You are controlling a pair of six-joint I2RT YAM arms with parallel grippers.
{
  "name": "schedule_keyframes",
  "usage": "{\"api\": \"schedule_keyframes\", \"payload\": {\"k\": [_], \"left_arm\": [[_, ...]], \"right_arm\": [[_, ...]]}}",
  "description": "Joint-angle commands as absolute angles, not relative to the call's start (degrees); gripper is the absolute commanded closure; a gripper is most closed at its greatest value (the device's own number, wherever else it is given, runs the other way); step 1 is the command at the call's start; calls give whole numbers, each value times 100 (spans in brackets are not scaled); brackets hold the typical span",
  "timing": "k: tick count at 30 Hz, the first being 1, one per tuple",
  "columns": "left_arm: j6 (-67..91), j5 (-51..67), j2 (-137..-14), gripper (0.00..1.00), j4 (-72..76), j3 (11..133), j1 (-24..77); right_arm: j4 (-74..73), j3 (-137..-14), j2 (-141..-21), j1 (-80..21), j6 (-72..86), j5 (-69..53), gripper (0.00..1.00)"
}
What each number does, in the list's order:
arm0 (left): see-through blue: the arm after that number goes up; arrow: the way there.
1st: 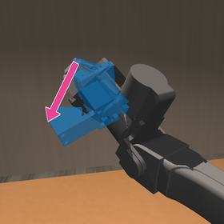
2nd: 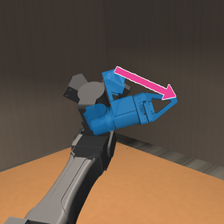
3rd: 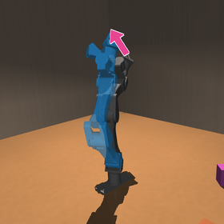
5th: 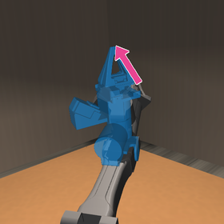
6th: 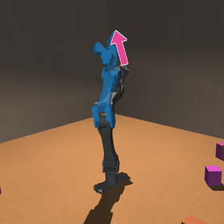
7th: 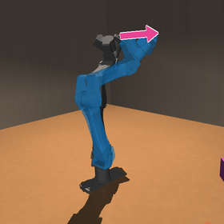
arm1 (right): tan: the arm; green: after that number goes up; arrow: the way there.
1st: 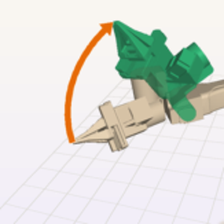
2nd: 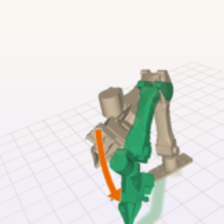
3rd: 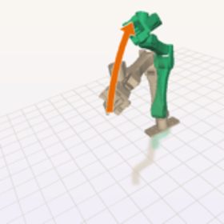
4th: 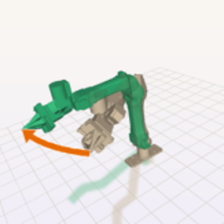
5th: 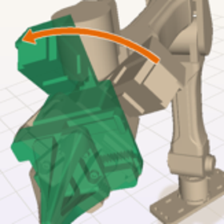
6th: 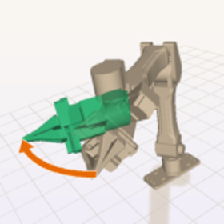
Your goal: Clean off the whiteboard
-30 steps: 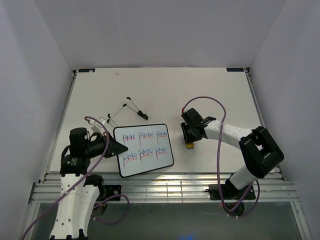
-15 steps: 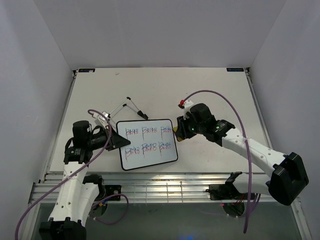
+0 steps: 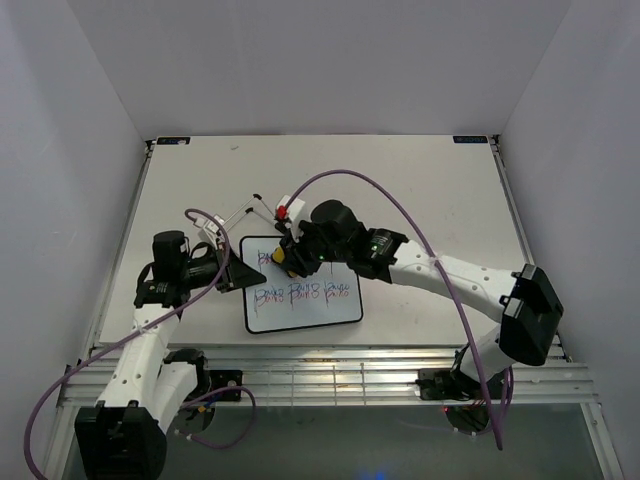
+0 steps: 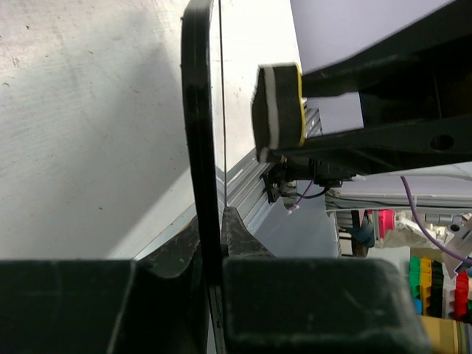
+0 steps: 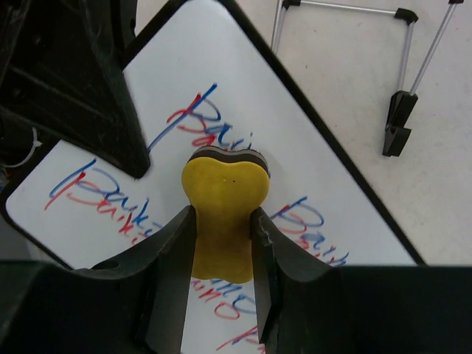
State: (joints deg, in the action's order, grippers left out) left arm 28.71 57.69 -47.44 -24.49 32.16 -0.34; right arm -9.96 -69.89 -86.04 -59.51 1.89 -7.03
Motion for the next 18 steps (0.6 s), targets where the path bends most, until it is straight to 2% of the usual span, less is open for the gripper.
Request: {"api": "schedule_keyframes", "payload": {"k": [1, 10, 18], "left_arm": [[2988, 6249, -4860, 100, -1960, 3226, 132], [3058, 6012, -5730, 100, -1960, 3190, 264], [3041, 5950, -5722, 100, -1960, 3208, 448]], "right_arm": [[-660, -7487, -8981, -5994, -139, -519, 73], [-545, -7787, -9712, -5994, -132, -632, 73], [-756, -7727, -10081, -5985, -44, -571, 72]]}}
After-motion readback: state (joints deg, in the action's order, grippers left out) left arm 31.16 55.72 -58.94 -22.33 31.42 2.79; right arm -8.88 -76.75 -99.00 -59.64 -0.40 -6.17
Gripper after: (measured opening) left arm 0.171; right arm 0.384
